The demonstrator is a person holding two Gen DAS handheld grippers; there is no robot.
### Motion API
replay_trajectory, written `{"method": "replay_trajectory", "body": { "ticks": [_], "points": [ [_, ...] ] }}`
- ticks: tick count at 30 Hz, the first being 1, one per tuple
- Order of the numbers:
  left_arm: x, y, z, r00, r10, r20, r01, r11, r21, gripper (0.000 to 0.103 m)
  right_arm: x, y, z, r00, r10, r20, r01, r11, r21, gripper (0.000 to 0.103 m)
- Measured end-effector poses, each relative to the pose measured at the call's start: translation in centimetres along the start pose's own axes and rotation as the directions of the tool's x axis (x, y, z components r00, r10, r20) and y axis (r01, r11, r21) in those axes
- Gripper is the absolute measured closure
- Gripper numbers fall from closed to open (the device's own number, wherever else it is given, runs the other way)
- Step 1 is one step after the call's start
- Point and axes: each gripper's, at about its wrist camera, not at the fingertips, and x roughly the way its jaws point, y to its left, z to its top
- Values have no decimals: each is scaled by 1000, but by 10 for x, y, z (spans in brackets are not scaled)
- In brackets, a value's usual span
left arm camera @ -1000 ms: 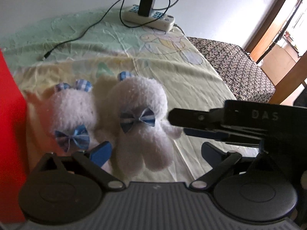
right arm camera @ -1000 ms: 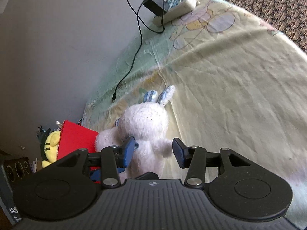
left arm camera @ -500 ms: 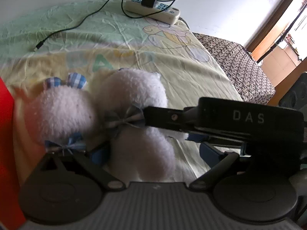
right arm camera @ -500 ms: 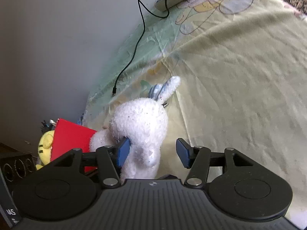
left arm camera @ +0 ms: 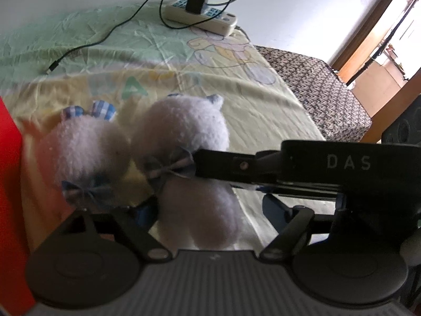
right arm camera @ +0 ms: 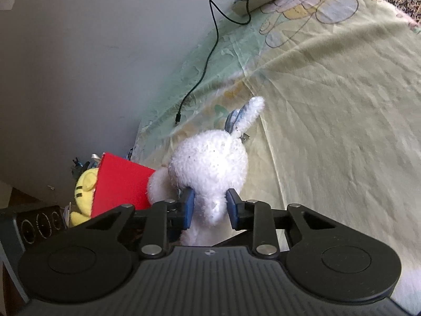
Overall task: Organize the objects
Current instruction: 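Lift the white bunny plush with the right gripper over the red box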
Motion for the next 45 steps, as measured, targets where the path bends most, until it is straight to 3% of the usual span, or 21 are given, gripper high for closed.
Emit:
{"method": "replay_trajectory", "body": {
  "ticks": [11,23,33,45],
  "points": [
    [-37,-22,-22,999,-21,38,20,999,32,22,-29,27,-25,999,-3,32,6,997,-82,74],
    [-85,-26,-53,997,12,83,-15,999,38,22,-43,63,-57,1000,24,5,-23,980,-200,74],
    [-129,-12,-76,988,57,144,-61,998,21,22,-40,98,-81,996,92,-21,-94,959,-266,74],
    [-193,27,-79,968,25,248,-42,997,65,22,-30,156,-104,984,167,64,-140,943,-302,73]
  ]
}}
